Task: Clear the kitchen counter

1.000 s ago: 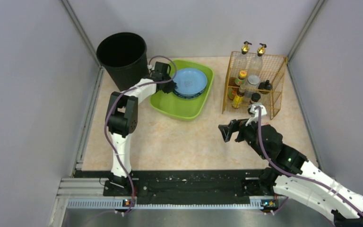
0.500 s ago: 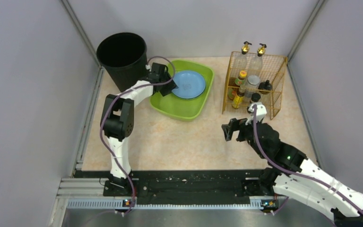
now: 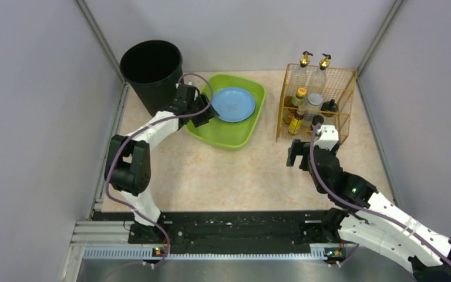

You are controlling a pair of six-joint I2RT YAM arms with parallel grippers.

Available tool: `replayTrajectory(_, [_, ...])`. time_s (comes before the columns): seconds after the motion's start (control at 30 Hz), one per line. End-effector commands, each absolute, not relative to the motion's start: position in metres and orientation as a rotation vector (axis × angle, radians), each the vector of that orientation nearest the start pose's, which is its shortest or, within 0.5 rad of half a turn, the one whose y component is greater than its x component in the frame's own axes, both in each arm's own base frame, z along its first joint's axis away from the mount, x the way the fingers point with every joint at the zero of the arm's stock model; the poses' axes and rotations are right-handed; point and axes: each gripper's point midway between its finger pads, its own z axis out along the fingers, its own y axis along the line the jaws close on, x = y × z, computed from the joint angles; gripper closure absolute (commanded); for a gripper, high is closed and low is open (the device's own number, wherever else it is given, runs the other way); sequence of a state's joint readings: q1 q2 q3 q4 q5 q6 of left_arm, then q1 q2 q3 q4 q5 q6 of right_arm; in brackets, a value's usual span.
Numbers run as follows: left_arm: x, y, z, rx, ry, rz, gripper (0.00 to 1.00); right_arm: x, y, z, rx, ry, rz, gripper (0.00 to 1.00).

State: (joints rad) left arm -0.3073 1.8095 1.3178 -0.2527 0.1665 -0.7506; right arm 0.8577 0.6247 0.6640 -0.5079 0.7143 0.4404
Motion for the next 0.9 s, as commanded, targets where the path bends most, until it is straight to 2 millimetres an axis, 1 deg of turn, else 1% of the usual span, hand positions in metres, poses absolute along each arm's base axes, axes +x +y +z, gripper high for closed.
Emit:
replayTrajectory(0.0, [0.425, -0.201, 0.161, -0.325, 2.266, -0.779, 0.4, 0.233, 0.083, 0.225, 0.196, 1.87, 0.103, 0.01])
replayTrajectory(0.13, [0.402, -0.198, 0.161, -0.279, 2.26, -0.78, 0.39, 0.236, 0.076, 0.219, 0.237, 1.878, 0.086, 0.01])
replayTrajectory(0.27, [0.382, -0.199, 0.165, -0.243, 2.241, -0.789, 0.39, 0.237, 0.069, 0.209, 0.281, 1.895, 0.053, 0.01])
replayTrajectory(0.4, [0.361, -0.201, 0.172, -0.203, 2.222, -0.799, 0.39, 0.24, 0.06, 0.192, 0.334, 1.939, 0.012, 0.02])
replayTrajectory(0.47, [0.351, -0.2, 0.176, -0.191, 2.214, -0.796, 0.39, 0.243, 0.057, 0.18, 0.36, 1.979, 0.006, 0.02])
replayTrajectory(0.5, [0.346, -0.198, 0.182, -0.187, 2.197, -0.795, 0.38, 0.244, 0.053, 0.174, 0.374, 1.997, -0.011, 0.02])
replayTrajectory(0.53, [0.343, -0.196, 0.18, -0.184, 2.199, -0.792, 0.38, 0.246, 0.049, 0.17, 0.393, 2.007, -0.028, 0.02])
replayTrajectory(0.57, [0.337, -0.195, 0.185, -0.178, 2.184, -0.794, 0.38, 0.247, 0.045, 0.167, 0.407, 2.015, -0.044, 0.02])
replayTrajectory(0.7, [0.317, -0.19, 0.193, -0.159, 2.154, -0.794, 0.29, 0.252, 0.042, 0.154, 0.421, 2.041, -0.056, 0.02])
replayTrajectory(0.83, [0.299, -0.182, 0.205, -0.153, 2.132, -0.792, 0.25, 0.255, 0.043, 0.141, 0.414, 2.078, -0.066, 0.03])
replayTrajectory(0.87, [0.295, -0.18, 0.208, -0.155, 2.124, -0.794, 0.15, 0.256, 0.043, 0.139, 0.411, 2.082, -0.065, 0.04])
